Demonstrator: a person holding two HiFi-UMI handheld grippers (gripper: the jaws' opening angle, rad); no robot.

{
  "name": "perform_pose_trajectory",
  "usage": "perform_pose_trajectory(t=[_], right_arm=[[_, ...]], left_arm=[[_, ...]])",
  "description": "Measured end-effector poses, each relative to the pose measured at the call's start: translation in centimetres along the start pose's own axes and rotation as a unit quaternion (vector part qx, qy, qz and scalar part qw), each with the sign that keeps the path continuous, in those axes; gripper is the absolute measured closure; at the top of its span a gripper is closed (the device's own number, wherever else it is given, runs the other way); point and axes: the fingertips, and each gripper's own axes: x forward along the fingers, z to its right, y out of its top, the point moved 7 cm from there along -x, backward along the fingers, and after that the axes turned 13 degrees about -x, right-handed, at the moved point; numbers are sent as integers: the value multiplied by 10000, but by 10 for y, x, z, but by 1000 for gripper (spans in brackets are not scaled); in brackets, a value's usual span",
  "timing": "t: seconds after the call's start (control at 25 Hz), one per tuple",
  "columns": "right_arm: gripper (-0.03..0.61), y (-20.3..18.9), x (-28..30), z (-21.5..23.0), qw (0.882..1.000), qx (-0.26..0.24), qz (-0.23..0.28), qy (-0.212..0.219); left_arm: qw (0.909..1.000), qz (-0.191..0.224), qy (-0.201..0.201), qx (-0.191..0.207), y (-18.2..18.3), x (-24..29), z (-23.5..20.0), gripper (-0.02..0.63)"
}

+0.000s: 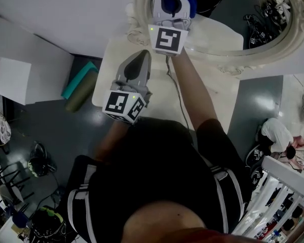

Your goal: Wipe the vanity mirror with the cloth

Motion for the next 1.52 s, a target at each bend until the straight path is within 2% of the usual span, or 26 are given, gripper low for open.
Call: perform_pose_trajectory(t=[0.4,0.56,0.64,0.84,1.08,1.28,1.52], right_arm=[[546,-33,-16,-29,9980,516,2,367],[543,-38,-18,-23,9894,1288,80,659],[541,-34,-26,-15,9830,1714,208,627],[541,-14,-59,13,9655,2522,561,316],[541,-3,-113,58,9550,2882,650,-258],[541,-15,-163,103,9596,2634,459,-875],[541,-38,-216,160,9657,1751,29,-1916]], left_arm=[[10000,-16,84,23,-6,-17,5,604],[9999,30,47,93,-6,-19,10,604],[9999,64,28,125,-5,-23,12,604],[9998,106,-3,165,0,-33,18,604],[9997,47,-175,159,-3,-32,27,604],[9992,-61,-367,125,-11,-22,39,604],[9974,-162,-682,135,-21,-6,59,604]])
